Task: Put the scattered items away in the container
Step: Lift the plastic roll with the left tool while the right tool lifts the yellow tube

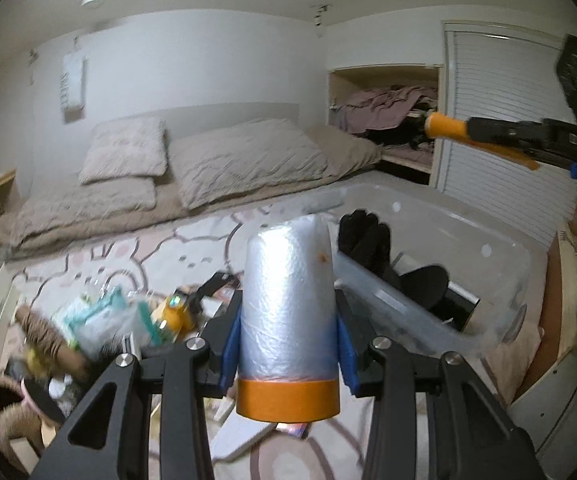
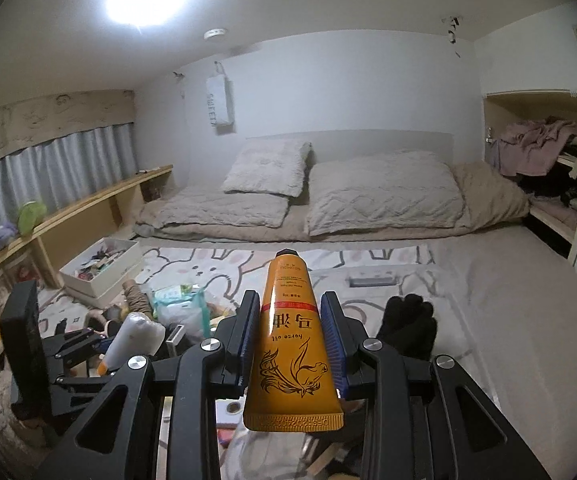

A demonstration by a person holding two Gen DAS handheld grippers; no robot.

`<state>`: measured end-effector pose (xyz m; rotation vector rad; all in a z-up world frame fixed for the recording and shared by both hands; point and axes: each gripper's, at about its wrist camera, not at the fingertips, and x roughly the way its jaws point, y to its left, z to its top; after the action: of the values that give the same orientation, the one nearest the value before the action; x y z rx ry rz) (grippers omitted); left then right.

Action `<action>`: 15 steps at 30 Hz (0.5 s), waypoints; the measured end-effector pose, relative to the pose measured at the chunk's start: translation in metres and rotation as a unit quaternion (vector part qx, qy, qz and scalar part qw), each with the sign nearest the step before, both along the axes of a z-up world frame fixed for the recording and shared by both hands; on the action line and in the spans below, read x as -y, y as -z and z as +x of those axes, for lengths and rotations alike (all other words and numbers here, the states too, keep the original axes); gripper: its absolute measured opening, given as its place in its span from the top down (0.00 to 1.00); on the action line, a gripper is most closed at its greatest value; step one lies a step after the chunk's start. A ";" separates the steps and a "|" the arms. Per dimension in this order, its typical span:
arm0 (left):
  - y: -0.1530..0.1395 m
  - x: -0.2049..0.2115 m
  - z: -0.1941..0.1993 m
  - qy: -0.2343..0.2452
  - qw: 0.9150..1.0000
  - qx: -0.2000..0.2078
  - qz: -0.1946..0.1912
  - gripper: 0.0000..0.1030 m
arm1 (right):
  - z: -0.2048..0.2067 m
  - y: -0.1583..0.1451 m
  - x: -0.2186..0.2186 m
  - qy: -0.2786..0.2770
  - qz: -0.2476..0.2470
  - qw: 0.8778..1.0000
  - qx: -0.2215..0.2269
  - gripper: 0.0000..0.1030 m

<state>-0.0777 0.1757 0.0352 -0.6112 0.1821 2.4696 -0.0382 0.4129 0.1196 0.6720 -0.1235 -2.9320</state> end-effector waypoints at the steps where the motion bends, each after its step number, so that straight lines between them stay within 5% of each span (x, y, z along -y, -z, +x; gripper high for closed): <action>1: -0.004 -0.004 -0.002 0.006 1.000 -0.003 0.002 0.61 | -0.002 -0.004 -0.001 0.001 0.002 1.000 0.003 0.69; 15: -0.055 -0.062 -0.032 0.053 0.998 -0.038 0.010 0.61 | -0.018 -0.062 -0.028 0.038 0.050 0.997 0.048 0.69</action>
<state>-0.1093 0.2380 0.0905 -0.4867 0.2137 2.3903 -0.0558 0.4413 0.1816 0.8398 -0.0131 -2.9953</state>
